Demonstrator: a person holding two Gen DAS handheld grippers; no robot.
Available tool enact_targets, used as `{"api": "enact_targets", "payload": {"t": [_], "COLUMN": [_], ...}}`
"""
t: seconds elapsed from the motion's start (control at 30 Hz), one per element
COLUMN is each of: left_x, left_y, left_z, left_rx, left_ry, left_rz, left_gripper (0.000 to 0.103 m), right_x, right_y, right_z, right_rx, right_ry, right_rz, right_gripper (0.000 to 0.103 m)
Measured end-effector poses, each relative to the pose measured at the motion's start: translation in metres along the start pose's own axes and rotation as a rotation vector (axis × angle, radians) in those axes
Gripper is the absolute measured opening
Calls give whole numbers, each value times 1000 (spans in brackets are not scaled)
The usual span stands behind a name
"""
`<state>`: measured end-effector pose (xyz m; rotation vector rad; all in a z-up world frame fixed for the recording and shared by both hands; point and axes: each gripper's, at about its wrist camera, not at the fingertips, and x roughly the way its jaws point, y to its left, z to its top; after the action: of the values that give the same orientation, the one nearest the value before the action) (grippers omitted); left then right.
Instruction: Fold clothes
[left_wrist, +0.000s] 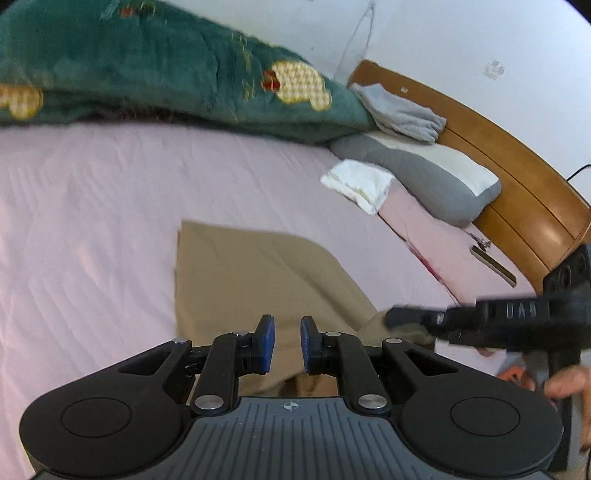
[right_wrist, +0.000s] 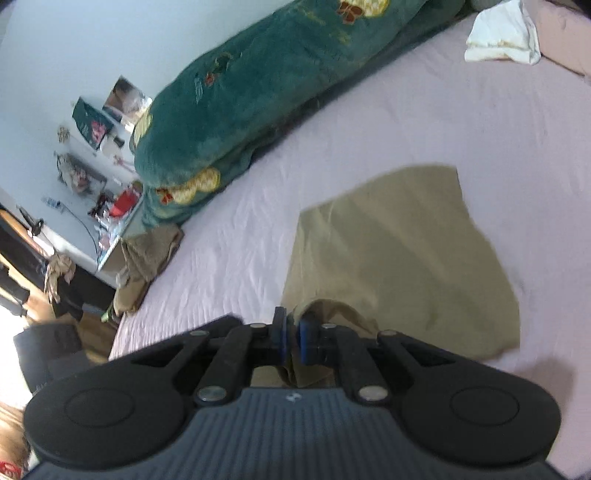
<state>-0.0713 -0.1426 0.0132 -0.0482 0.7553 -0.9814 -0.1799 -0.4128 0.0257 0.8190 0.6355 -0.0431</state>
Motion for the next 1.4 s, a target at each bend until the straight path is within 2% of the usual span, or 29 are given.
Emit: {"api": "enact_targets", "payload": {"t": [0.13,0.27,0.37,0.5,0.7,0.8,0.83,0.87,0.93,1.0,1.07,1.1,1.13,1.23,1.33,1.37,1.4], "left_x": [16,58,71,59,37,43,51,60,84,103,119,124,130,138,146,149,152], "left_y": [11,26,35,34,14,7,5,3,6,14,21,23,24,27,34,37,41], "left_z": [21,50,73,97,90,78,74,71,67,66,67,66,66,59,52,50,49], "left_rx": [22,18,-12,20,62,85,99,113,102,67,36,36,32,16,42,48,53], "left_ry": [19,45,-2,-86,-136,-103,-79,-55,-11,19,43,58,72,115,166,182,193], "left_rz": [-14,-23,5,63,43,5,0,-1,36,68,95,121,145,183,234,245,245], "left_gripper": [19,19,19,19,20,30,31,31,31,31,31,31,31,31,32,33,33], "right_x": [3,7,13,33,95,103,99,95,72,42,24,15,15,45,101,115,118], "right_y": [-13,-31,-36,-48,-73,-84,-85,-86,-76,-50,-20,-6,6,21,-13,-32,-50], "right_z": [17,23,34,66,94,91,90,89,89,85,77,73,67,53,54,57,61], "right_rx": [33,107,108,130,142,193,210,227,205,94,-54,-128,-181,-286,-237,-185,-136], "right_ry": [-22,-49,-76,-118,-78,-69,-80,-91,-152,-263,-287,-299,-269,-148,-12,30,41], "right_rz": [-22,-12,-28,-89,-233,-228,-211,-194,-202,-229,-181,-156,-107,-80,-104,-138,-143], "right_gripper": [7,7,7,7,8,12,14,21,32,55,70,73,74,74,71,67,51]}}
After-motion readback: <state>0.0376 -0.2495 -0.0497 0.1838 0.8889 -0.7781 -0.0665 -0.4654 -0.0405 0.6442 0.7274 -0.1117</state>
